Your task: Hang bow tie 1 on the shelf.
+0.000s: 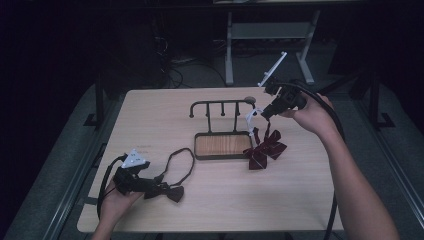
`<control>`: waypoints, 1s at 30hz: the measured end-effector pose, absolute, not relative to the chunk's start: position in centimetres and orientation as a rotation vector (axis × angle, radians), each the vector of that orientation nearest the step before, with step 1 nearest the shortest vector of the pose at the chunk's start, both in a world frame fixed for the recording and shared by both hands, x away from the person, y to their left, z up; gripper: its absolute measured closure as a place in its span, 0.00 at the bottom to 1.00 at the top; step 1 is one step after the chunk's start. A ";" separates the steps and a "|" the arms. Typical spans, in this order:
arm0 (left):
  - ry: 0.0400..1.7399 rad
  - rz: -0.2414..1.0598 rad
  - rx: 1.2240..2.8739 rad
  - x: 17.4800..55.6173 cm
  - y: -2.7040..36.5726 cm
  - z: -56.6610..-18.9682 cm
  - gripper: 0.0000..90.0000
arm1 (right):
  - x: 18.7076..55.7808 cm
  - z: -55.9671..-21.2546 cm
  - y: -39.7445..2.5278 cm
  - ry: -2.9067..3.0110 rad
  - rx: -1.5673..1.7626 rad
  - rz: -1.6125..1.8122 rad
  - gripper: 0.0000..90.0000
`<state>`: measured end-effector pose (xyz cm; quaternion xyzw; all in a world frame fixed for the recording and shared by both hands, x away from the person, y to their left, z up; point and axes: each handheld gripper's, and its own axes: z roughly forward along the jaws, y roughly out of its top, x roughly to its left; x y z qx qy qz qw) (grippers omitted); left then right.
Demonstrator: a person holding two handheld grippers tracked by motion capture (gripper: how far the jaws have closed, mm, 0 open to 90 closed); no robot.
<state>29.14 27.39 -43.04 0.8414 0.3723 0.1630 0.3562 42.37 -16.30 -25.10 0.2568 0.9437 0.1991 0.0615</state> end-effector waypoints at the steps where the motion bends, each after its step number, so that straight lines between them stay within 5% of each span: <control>1: 0.962 0.420 2.174 29.1 27.4 -43.0 0.29 | 42.5 -25.1 -16.3 2.850 0.783 0.610 0.92; 30: 0.952 0.416 2.184 29.1 27.2 -43.1 0.28 | 46.3 -26.8 -17.7 2.835 0.940 0.619 0.88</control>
